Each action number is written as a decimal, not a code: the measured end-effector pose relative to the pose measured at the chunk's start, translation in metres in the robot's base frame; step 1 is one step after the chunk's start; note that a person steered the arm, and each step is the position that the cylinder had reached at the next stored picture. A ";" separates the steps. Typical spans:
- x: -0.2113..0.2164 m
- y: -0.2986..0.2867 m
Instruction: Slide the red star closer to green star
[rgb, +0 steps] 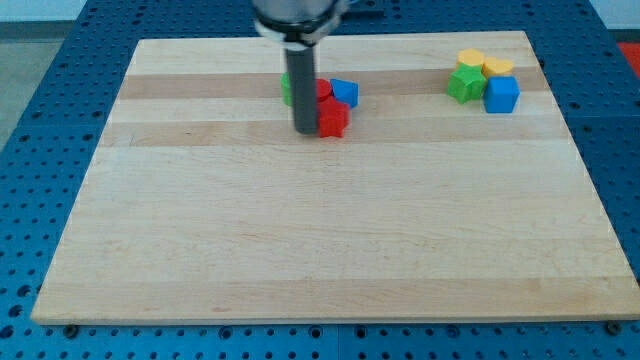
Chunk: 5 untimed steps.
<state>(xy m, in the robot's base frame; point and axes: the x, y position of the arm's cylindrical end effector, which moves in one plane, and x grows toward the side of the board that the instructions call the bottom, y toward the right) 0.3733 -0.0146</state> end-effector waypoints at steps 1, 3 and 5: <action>-0.030 0.062; -0.065 0.125; -0.057 0.098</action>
